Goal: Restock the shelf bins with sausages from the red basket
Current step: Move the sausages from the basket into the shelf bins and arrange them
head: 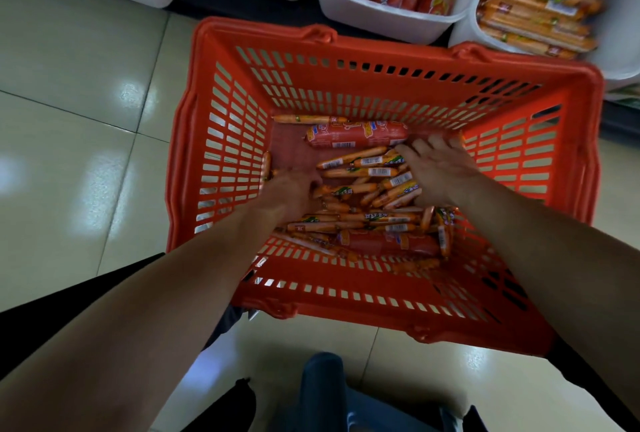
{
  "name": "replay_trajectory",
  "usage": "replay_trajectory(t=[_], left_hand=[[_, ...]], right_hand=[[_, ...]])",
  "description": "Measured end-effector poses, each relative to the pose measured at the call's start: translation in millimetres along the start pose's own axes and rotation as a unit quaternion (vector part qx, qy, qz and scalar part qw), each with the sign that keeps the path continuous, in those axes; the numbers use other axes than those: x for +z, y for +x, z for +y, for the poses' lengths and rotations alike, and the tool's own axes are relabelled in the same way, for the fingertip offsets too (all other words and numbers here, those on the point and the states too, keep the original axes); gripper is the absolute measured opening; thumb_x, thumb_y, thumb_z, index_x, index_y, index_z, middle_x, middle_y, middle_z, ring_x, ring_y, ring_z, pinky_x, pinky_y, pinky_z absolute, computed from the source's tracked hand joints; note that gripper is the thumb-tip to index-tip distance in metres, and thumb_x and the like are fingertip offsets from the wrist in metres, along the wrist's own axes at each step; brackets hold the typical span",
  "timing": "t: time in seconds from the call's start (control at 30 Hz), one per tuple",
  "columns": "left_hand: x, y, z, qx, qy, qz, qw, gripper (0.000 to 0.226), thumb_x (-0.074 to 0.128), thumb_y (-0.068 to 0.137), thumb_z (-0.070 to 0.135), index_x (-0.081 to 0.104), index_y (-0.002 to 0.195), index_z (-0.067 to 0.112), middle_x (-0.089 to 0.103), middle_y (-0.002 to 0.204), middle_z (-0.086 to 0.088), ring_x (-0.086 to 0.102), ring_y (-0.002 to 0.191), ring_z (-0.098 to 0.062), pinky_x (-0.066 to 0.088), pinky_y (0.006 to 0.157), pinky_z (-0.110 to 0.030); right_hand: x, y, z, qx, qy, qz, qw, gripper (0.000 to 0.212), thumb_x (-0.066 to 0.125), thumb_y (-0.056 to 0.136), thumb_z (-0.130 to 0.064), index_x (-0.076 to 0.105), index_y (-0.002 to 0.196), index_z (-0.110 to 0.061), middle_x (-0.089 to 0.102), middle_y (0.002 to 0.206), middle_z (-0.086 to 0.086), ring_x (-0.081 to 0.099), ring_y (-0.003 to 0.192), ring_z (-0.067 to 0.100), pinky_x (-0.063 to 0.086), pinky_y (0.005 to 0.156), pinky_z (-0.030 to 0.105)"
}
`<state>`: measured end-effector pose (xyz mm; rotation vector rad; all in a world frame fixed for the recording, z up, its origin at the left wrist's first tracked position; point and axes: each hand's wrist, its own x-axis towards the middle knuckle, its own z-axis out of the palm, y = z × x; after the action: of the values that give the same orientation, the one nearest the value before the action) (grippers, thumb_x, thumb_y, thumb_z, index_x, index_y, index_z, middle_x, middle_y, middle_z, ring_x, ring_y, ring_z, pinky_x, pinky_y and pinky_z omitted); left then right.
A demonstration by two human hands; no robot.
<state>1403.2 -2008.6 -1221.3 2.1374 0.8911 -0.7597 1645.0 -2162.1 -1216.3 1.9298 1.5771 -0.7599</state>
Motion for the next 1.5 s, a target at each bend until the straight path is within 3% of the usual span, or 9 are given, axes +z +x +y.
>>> replay_trajectory(t=[0.2,0.37,0.53,0.8,0.97,1.07,1.17,1.33,1.5], left_hand=[[-0.1,-3.9,0.3,0.004,-0.102,0.019,0.995,0.082,0.08,0.076,0.049,0.041,0.144,0.027,0.053,0.138,0.001,0.049,0.126,-0.019,0.042,0.105,-0.036],[-3.6,-4.8,-9.8,0.004,0.11,0.016,0.994,0.071,0.068,0.086,0.044,0.041,0.148,0.022,0.044,0.151,-0.008,0.031,0.144,-0.028,0.001,0.123,-0.046],[-5.7,-15.9,-10.1,-0.032,0.108,0.012,0.994,0.057,0.062,0.093,0.02,0.041,0.146,0.019,0.05,0.141,-0.015,0.05,0.128,-0.033,0.042,0.107,-0.043],[-17.6,-13.2,-11.6,-0.016,-0.009,0.052,0.999,0.027,0.061,0.096,0.026,0.065,0.123,0.029,0.069,0.116,0.0,0.064,0.105,-0.02,0.054,0.091,-0.037],[-16.9,-1.8,20.5,0.031,0.012,0.066,0.997,0.036,0.062,0.096,0.036,0.062,0.132,0.036,0.062,0.132,0.001,0.055,0.122,-0.021,0.047,0.103,-0.038],[0.5,7.6,36.4,0.057,0.057,0.053,0.995,0.044,0.055,0.098,0.039,0.053,0.141,0.031,0.046,0.141,-0.001,0.041,0.133,-0.022,0.042,0.108,-0.042],[7.5,10.0,34.5,0.082,0.098,0.045,0.991,0.066,0.053,0.095,0.054,0.035,0.152,0.025,0.035,0.152,0.001,0.03,0.14,-0.022,0.035,0.11,-0.041],[7.0,4.6,20.6,0.081,0.215,-0.041,0.972,0.1,0.066,0.087,0.051,-0.001,0.158,0.027,0.012,0.162,0.003,0.022,0.14,-0.028,0.038,0.107,-0.053],[13.5,15.1,18.6,0.07,0.281,0.011,0.957,0.066,0.061,0.094,0.039,0.031,0.149,0.019,0.042,0.146,-0.008,0.036,0.132,-0.031,0.039,0.105,-0.048]], right_hand=[[-3.2,-5.9,-19.2,-0.013,-0.055,0.049,0.997,0.086,0.074,0.072,-0.05,0.036,0.141,-0.016,0.041,0.136,0.005,0.038,0.123,0.026,0.036,0.102,0.044],[-3.7,-9.6,-34.9,-0.077,-0.026,0.059,0.995,0.1,0.077,0.075,-0.049,0.021,0.152,-0.018,0.035,0.148,0.004,0.039,0.132,0.026,0.036,0.107,0.044],[-19.3,-6.6,-51.4,-0.088,0.072,-0.005,0.994,0.079,0.075,0.085,-0.031,0.03,0.15,-0.019,0.04,0.144,0.005,0.042,0.129,0.027,0.042,0.106,0.043],[-37.0,-8.3,-39.6,-0.027,0.149,-0.014,0.988,0.04,0.058,0.099,-0.024,0.051,0.138,-0.028,0.053,0.141,0.002,0.051,0.127,0.025,0.045,0.097,0.04],[-35.1,-11.5,-17.5,0.025,0.086,0.003,0.996,0.058,0.063,0.089,-0.021,0.046,0.142,-0.038,0.048,0.143,-0.002,0.041,0.135,0.024,0.034,0.11,0.045],[-28.3,-14.6,-7.6,0.021,0.076,-0.043,0.996,0.083,0.065,0.083,-0.052,0.025,0.154,-0.035,0.037,0.152,0.002,0.036,0.139,0.026,0.025,0.115,0.054],[-23.5,-19.5,-13.2,-0.005,0.052,-0.068,0.996,0.118,0.073,0.067,-0.071,0.01,0.157,-0.025,0.027,0.152,0.006,0.033,0.138,0.028,0.03,0.113,0.05],[-20.1,-19.6,-23.7,-0.019,0.025,-0.037,0.999,0.127,0.079,0.066,-0.067,0.0,0.157,-0.029,0.006,0.163,0.002,0.026,0.142,0.029,0.035,0.11,0.048],[-18.3,-18.9,-21.2,-0.025,0.022,-0.036,0.999,0.134,0.08,0.062,-0.07,-0.009,0.156,-0.033,-0.009,0.164,-0.003,0.025,0.139,0.029,0.04,0.104,0.048]])
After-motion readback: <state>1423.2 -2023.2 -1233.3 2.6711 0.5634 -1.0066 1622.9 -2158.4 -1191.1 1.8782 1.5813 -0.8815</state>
